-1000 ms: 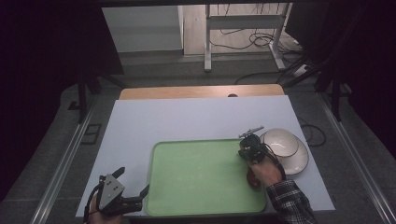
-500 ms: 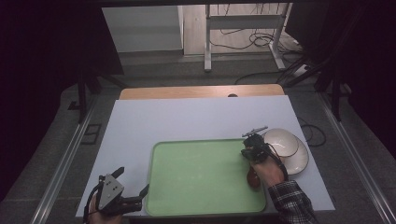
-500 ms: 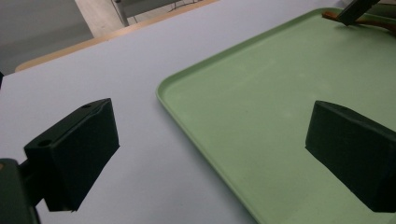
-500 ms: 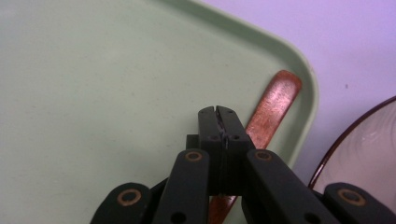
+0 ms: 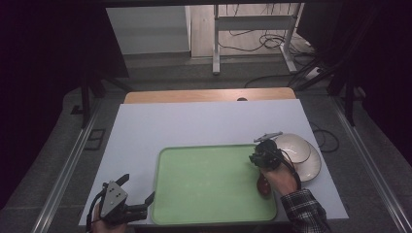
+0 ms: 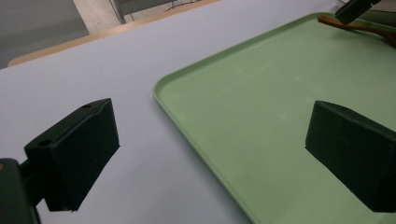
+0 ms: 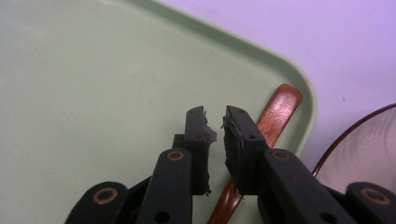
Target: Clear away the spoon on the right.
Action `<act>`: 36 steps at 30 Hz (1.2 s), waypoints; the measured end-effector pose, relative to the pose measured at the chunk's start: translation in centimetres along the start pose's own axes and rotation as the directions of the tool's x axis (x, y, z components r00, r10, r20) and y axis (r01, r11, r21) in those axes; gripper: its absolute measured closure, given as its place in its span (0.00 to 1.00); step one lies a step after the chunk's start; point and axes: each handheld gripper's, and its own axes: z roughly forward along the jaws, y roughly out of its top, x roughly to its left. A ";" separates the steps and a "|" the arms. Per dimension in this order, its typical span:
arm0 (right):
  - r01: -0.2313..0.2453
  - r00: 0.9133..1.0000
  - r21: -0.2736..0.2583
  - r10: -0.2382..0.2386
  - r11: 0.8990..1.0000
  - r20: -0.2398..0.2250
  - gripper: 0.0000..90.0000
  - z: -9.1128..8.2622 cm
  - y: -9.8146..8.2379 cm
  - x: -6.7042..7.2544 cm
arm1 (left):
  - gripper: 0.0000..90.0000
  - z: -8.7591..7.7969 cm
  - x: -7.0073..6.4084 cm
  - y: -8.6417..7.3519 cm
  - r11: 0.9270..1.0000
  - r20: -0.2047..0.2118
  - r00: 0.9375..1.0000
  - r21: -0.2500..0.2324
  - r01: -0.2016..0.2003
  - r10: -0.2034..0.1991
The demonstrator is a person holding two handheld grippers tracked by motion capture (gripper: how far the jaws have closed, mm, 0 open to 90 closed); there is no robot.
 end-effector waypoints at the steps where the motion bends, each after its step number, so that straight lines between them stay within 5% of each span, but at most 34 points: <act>1: -0.001 1.000 -0.006 0.001 1.000 -0.002 0.86 -0.1 0.0 0.0 | 0.03 0.0 0.0 0.0 1.000 0.004 1.000 -0.001 0.006 -0.006; 22: 0.033 0.999 -0.071 -0.034 0.997 -0.016 0.71 -1.9 0.1 0.5 | 0.03 0.2 0.0 -0.1 1.000 0.021 1.000 -0.004 0.008 -0.008; 36: 0.056 0.998 -0.100 -0.058 0.993 -0.016 0.52 -2.9 -0.3 0.7 | 0.03 0.2 0.0 -0.1 1.000 0.034 0.999 -0.006 0.014 -0.013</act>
